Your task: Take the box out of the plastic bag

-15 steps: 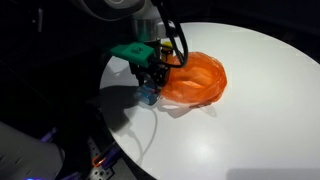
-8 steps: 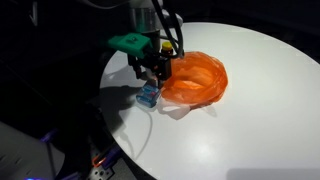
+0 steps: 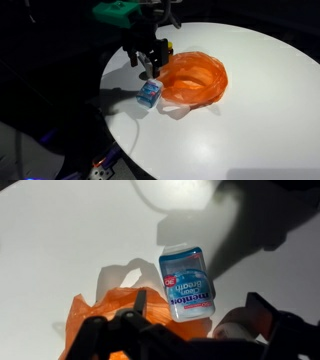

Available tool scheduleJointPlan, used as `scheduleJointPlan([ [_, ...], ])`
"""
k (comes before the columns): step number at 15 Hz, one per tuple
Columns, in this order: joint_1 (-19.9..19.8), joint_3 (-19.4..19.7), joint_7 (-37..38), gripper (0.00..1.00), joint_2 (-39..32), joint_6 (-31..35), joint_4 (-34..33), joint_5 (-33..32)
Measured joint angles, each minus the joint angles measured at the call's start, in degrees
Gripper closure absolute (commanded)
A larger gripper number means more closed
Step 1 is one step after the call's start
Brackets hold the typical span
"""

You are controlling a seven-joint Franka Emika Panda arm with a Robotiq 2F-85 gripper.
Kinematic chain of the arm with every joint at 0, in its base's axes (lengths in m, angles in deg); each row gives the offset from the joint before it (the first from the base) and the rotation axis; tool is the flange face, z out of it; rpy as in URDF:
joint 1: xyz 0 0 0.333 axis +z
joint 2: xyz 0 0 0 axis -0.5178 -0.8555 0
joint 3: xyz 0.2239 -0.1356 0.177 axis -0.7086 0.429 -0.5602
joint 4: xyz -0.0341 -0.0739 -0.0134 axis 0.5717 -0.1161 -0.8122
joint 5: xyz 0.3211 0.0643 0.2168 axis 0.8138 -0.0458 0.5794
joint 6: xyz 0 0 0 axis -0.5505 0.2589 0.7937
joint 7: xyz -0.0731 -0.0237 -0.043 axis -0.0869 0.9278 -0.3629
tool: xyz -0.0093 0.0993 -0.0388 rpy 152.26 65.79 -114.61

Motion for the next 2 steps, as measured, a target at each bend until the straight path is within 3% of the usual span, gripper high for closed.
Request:
scheduleJointPlan([
  [2, 0.00, 0.00, 0.12, 0.00, 0.81, -1.55, -0.82, 0.11],
])
